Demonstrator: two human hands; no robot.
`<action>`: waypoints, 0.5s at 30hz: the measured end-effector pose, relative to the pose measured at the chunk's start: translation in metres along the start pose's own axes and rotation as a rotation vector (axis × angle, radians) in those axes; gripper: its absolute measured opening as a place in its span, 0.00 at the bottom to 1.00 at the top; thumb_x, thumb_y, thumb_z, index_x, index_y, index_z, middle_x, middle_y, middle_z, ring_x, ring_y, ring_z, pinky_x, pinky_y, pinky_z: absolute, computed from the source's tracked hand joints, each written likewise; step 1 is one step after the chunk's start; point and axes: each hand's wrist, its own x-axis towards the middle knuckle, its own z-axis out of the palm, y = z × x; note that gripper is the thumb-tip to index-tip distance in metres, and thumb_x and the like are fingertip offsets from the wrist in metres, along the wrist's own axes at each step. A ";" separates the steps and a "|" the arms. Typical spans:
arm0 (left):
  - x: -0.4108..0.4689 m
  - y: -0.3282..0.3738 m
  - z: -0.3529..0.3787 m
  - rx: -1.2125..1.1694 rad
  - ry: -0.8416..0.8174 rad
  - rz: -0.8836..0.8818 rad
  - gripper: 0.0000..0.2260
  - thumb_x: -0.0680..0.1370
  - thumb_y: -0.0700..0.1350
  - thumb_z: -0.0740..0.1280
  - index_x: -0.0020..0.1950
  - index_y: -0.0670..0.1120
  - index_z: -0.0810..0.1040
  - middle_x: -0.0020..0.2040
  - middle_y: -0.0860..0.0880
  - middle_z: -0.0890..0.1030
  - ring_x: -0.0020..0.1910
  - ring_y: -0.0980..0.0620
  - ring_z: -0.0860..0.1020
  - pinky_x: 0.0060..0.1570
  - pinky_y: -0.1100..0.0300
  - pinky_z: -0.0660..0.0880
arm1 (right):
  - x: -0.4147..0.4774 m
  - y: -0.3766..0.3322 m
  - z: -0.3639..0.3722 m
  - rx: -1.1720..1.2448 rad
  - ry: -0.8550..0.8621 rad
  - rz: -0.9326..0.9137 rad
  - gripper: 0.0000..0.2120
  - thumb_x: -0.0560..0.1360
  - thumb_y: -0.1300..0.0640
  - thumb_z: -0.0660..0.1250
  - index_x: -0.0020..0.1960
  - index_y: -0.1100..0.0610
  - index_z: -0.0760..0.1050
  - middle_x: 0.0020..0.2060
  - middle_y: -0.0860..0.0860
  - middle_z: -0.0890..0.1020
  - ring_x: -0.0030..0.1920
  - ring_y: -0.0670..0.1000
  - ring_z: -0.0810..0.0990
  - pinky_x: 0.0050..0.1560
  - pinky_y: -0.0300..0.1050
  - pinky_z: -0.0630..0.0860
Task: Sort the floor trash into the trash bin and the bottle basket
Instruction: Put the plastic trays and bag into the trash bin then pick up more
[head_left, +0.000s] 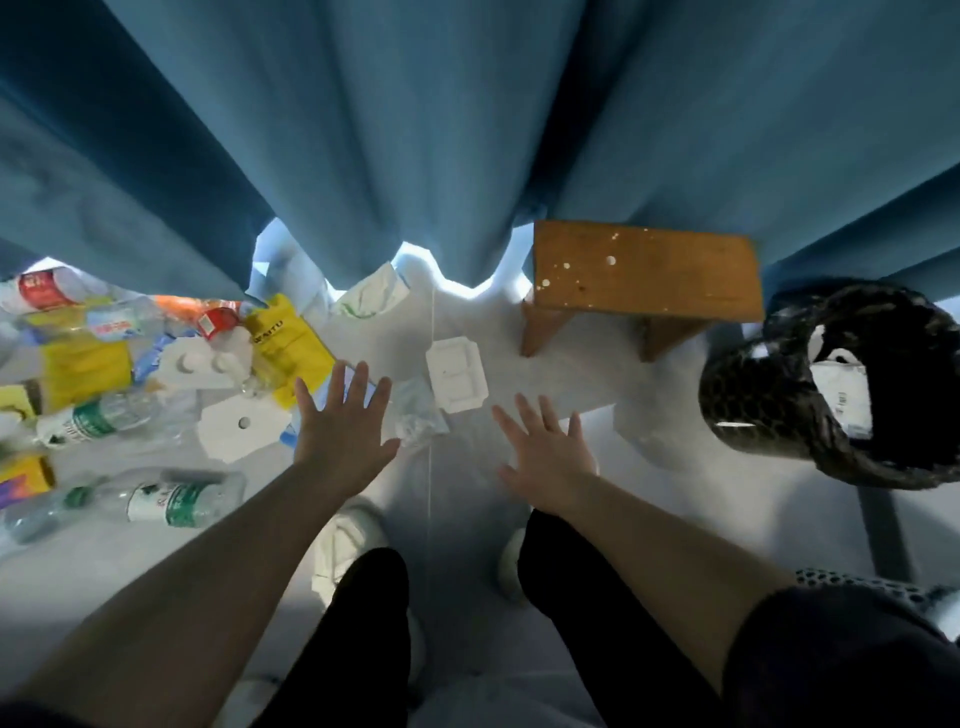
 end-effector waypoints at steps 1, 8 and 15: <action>0.007 -0.004 0.014 -0.008 -0.012 -0.007 0.34 0.77 0.65 0.53 0.78 0.51 0.48 0.79 0.46 0.46 0.77 0.43 0.44 0.69 0.34 0.48 | 0.012 -0.008 0.008 0.014 -0.029 0.005 0.35 0.78 0.38 0.54 0.77 0.45 0.38 0.78 0.51 0.39 0.77 0.58 0.38 0.72 0.67 0.44; 0.053 -0.006 0.093 0.001 -0.088 0.007 0.39 0.75 0.68 0.55 0.78 0.50 0.46 0.79 0.44 0.49 0.77 0.40 0.46 0.68 0.31 0.48 | 0.077 -0.026 0.059 0.054 -0.126 0.039 0.39 0.77 0.36 0.56 0.77 0.44 0.36 0.77 0.50 0.38 0.77 0.60 0.38 0.71 0.68 0.46; 0.102 0.003 0.130 -0.103 -0.059 -0.015 0.43 0.70 0.70 0.61 0.77 0.49 0.49 0.77 0.45 0.53 0.76 0.42 0.51 0.68 0.33 0.48 | 0.133 -0.024 0.062 0.166 -0.052 0.175 0.38 0.77 0.37 0.59 0.77 0.46 0.40 0.78 0.51 0.44 0.77 0.62 0.45 0.72 0.67 0.52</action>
